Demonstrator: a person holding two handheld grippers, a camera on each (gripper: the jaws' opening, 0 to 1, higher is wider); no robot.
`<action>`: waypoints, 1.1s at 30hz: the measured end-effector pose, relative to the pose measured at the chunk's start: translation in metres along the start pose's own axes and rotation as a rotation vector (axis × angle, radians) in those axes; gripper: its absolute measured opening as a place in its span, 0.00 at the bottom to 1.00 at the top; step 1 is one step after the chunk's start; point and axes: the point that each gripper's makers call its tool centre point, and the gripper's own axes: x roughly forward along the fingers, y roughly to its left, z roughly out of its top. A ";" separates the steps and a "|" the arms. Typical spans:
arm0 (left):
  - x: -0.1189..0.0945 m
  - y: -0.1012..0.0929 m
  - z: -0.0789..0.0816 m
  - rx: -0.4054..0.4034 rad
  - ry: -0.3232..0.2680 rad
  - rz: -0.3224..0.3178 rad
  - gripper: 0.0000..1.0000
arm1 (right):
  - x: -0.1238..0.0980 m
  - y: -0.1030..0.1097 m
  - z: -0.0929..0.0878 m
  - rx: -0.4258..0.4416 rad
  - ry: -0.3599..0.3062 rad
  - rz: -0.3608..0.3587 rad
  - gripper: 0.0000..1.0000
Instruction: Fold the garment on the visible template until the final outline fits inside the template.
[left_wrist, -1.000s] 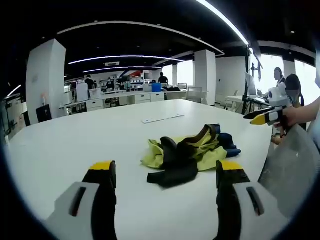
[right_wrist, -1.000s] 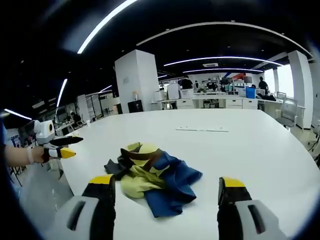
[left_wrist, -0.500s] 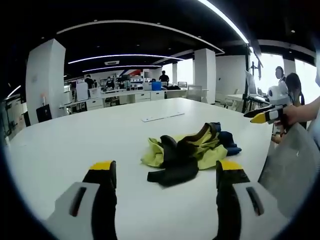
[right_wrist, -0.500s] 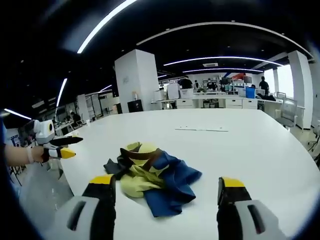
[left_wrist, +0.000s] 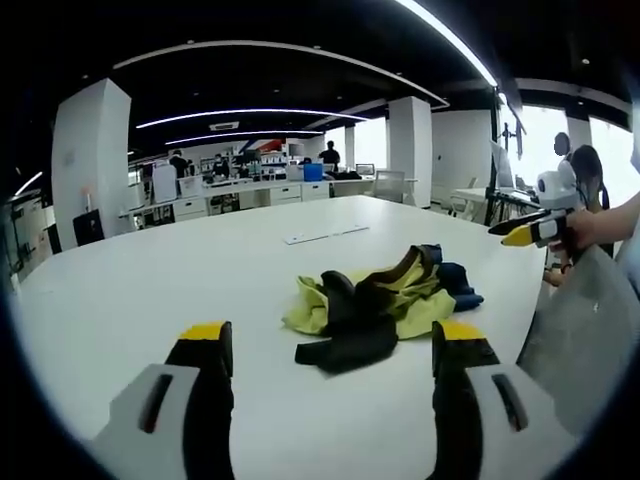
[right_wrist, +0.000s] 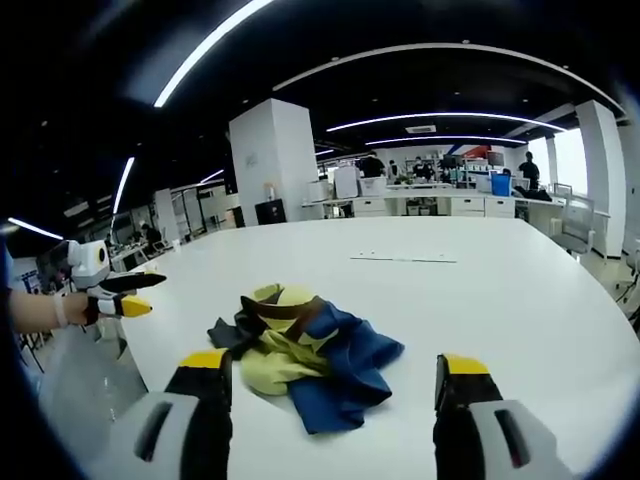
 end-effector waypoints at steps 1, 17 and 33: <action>0.000 0.000 0.000 -0.001 -0.001 0.001 0.79 | 0.000 0.000 0.000 0.001 -0.001 0.000 0.83; 0.002 0.005 -0.003 0.002 -0.001 0.000 0.79 | 0.000 -0.001 0.000 0.007 0.000 -0.004 0.83; 0.002 0.006 -0.006 0.006 0.003 0.002 0.79 | 0.000 -0.001 -0.002 0.008 0.010 -0.003 0.83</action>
